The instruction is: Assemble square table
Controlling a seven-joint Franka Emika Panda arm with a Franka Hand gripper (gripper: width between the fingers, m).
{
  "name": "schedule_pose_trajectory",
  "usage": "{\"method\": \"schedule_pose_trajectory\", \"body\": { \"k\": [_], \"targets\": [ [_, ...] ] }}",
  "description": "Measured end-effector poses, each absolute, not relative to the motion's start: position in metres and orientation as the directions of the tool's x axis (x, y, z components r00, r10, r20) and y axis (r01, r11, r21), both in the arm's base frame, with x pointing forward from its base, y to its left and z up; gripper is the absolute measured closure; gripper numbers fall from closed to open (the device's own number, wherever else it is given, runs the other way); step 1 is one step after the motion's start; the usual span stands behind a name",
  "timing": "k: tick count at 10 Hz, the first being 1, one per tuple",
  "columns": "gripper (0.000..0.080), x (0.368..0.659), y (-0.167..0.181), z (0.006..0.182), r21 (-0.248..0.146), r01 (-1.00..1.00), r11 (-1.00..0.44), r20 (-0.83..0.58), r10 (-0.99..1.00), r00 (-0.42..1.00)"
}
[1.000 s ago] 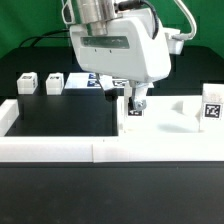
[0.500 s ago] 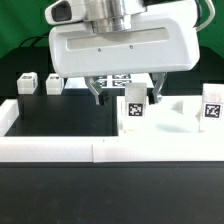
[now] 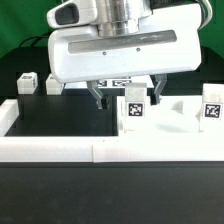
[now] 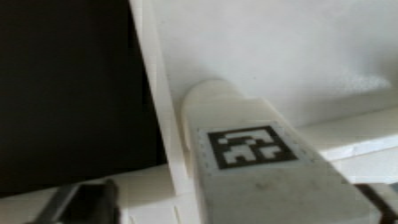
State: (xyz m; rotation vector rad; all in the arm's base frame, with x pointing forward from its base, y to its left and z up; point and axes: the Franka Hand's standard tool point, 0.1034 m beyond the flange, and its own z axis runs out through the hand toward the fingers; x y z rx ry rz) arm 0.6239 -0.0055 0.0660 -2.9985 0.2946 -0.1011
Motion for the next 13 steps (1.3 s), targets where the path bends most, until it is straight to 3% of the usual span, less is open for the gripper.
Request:
{"method": "schedule_pose_trajectory", "body": {
  "k": [1, 2, 3, 5, 7, 10, 12, 13],
  "targets": [
    [0.041, 0.6238, -0.0059, 0.066, -0.132, -0.19, -0.973, 0.054, -0.199, 0.979],
    [0.041, 0.6239, -0.0057, 0.066, -0.135, -0.227, -0.964, 0.049, -0.236, 0.971],
    [0.0512, 0.6238, -0.0056, 0.0659, -0.14, -0.326, -0.935, 0.035, -0.334, 0.942],
    [0.0512, 0.6281, -0.0038, 0.0649, -0.121, -0.554, -0.824, -0.02, -0.556, 0.831],
    [0.0512, 0.6273, -0.0056, 0.064, -0.09, -0.816, -0.571, -0.11, -0.808, 0.578],
    [0.0512, 0.6258, -0.008, 0.0635, -0.034, -0.966, -0.257, -0.23, -0.938, 0.258],
    [0.051, 0.6256, -0.0082, 0.0632, -0.018, -0.98, -0.196, -0.231, -0.953, 0.195],
    [0.0343, 0.6255, -0.0087, 0.0632, -0.021, -0.978, -0.206, -0.23, -0.951, 0.205]
  ]
}}
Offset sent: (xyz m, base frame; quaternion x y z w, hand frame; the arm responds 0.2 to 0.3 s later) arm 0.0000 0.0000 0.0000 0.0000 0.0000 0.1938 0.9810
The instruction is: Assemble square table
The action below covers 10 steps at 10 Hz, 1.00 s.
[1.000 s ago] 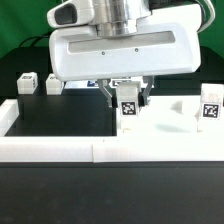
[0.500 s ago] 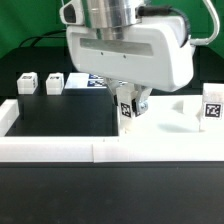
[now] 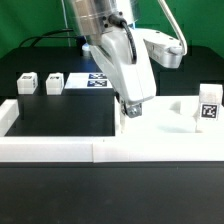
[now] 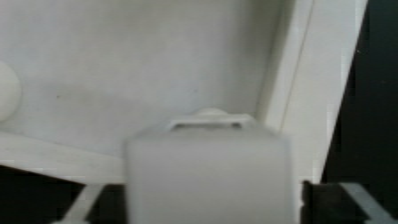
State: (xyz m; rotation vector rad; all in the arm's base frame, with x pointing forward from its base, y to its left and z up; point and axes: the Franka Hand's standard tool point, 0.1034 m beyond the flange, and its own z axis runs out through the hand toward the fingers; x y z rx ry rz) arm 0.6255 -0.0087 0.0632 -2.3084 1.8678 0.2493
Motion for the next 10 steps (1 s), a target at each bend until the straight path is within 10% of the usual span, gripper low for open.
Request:
{"method": "schedule_pose_trajectory", "body": {
  "k": [4, 7, 10],
  "targets": [
    [0.0162, 0.619, 0.001, 0.069, -0.198, -0.636, -0.746, -0.138, -0.622, 0.771],
    [0.0151, 0.617, -0.004, 0.066, -0.202, -0.479, -0.854, -0.098, -0.468, 0.878],
    [0.0151, 0.62, -0.001, 0.061, -0.125, -0.068, -0.99, 0.072, -0.077, 0.994]
  ]
}}
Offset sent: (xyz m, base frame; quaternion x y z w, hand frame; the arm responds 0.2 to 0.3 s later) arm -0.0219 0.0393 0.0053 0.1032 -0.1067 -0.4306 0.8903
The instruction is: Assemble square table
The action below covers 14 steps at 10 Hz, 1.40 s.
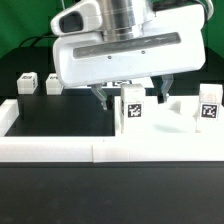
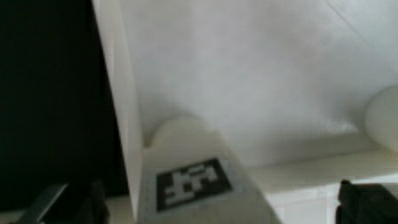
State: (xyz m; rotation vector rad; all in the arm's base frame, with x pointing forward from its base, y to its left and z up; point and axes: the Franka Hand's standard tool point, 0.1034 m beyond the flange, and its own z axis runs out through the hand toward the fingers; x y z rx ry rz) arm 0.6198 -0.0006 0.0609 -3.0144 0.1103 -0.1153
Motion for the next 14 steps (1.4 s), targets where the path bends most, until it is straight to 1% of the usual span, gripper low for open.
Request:
{"method": "schedule_pose_trajectory", "body": {
  "k": [1, 2, 3, 4, 6, 7, 8, 9, 10, 11, 12, 13, 14],
  "targets": [
    [0.0177, 0.6152, 0.0001, 0.059, -0.133, -0.123, -0.983, 0.043, -0.13, 0.991],
    [0.0352, 0.6162, -0.0006, 0.0594, -0.133, -0.129, -0.983, 0.045, -0.136, 0.99],
    [0.0352, 0.6162, -0.0005, 0.059, -0.136, -0.203, -0.97, 0.035, -0.209, 0.977],
    [0.0516, 0.6161, -0.0008, 0.0589, -0.139, -0.323, -0.936, 0.018, -0.329, 0.944],
    [0.0515, 0.6161, -0.0003, 0.0587, -0.141, -0.431, -0.891, 0.001, -0.436, 0.9],
    [0.0515, 0.6163, 0.0007, 0.0586, -0.145, -0.583, -0.799, -0.025, -0.587, 0.81],
    [0.0515, 0.6175, 0.0017, 0.0575, -0.14, -0.706, -0.694, -0.044, -0.708, 0.705],
    [0.0515, 0.6182, 0.0033, 0.0571, -0.132, -0.816, -0.563, -0.064, -0.816, 0.574],
    [0.0515, 0.6202, 0.0052, 0.0569, -0.111, -0.91, -0.399, -0.102, -0.907, 0.409],
    [0.0515, 0.6216, 0.0056, 0.0565, -0.091, -0.979, -0.184, -0.144, -0.97, 0.196],
    [0.0515, 0.6226, 0.0056, 0.0558, -0.071, -0.997, 0.027, -0.19, -0.982, -0.013],
    [0.0515, 0.6229, 0.0036, 0.0556, -0.053, -0.985, 0.165, -0.222, -0.964, -0.149],
    [0.0515, 0.6232, 0.004, 0.0555, -0.044, -0.976, 0.212, -0.225, -0.954, -0.197]
  ]
}}
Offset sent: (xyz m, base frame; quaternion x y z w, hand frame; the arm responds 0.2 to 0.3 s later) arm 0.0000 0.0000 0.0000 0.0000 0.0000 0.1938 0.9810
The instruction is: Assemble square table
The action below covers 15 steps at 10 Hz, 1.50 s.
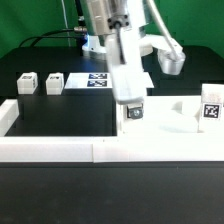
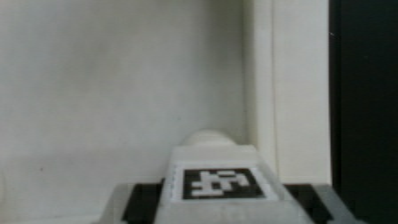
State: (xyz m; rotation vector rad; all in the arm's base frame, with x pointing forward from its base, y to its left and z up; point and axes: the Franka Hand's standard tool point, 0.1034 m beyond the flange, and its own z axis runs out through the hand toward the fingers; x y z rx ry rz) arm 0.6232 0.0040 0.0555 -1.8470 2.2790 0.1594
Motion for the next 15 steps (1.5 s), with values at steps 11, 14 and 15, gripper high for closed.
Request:
{"method": "schedule_pose_trajectory", "body": {
  "k": [11, 14, 15],
  "targets": [
    [0.015, 0.616, 0.0, 0.053, -0.178, -0.477, -0.861, -0.019, -0.482, 0.876],
    [0.0321, 0.619, 0.007, 0.048, -0.135, -0.319, -0.938, -0.031, -0.317, 0.948],
    [0.0321, 0.619, 0.006, 0.048, -0.135, -0.319, -0.938, -0.032, -0.318, 0.948]
  ]
}}
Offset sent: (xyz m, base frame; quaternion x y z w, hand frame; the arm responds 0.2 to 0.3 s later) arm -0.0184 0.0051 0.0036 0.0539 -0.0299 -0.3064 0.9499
